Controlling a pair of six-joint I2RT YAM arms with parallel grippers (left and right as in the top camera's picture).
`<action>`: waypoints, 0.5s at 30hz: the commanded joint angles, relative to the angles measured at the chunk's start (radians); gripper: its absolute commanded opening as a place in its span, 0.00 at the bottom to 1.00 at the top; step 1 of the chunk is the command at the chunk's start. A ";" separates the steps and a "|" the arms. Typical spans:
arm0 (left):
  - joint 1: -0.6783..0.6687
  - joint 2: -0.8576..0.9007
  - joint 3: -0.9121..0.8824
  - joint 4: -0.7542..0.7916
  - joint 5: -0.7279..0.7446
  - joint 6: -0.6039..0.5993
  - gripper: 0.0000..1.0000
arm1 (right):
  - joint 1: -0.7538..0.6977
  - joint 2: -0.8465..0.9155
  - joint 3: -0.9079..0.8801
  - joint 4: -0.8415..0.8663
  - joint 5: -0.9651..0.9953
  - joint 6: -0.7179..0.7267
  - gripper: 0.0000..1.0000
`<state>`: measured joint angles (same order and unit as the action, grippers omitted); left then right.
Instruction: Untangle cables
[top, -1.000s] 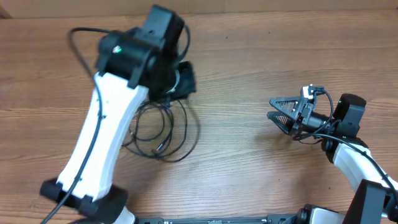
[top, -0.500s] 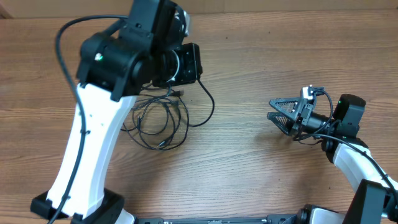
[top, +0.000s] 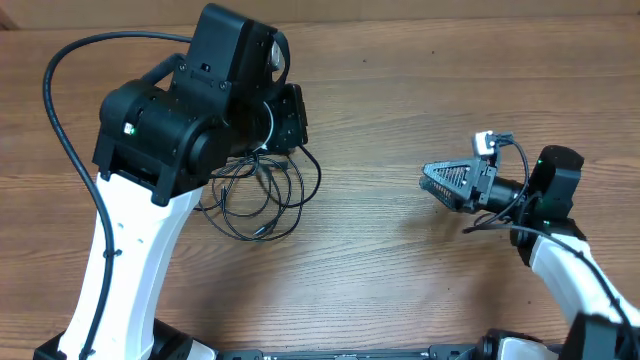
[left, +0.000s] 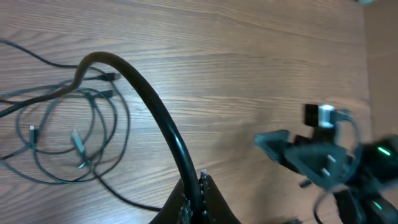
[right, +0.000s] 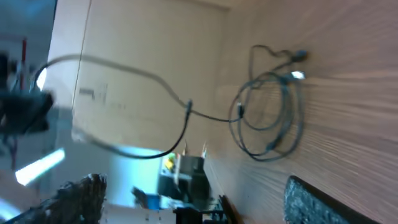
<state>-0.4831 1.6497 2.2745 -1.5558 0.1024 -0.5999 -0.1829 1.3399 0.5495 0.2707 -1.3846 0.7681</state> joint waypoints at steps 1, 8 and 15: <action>-0.003 -0.008 0.020 -0.005 -0.059 -0.010 0.04 | 0.050 -0.120 0.008 0.064 -0.011 0.073 0.93; -0.004 -0.005 0.018 -0.017 -0.058 -0.010 0.05 | 0.093 -0.343 0.008 0.116 -0.002 0.074 1.00; -0.003 0.008 0.017 -0.030 -0.058 -0.010 0.04 | 0.093 -0.486 0.008 0.119 0.023 0.114 1.00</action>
<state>-0.4831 1.6508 2.2745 -1.5852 0.0620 -0.5999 -0.0956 0.8841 0.5495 0.3851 -1.3823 0.8452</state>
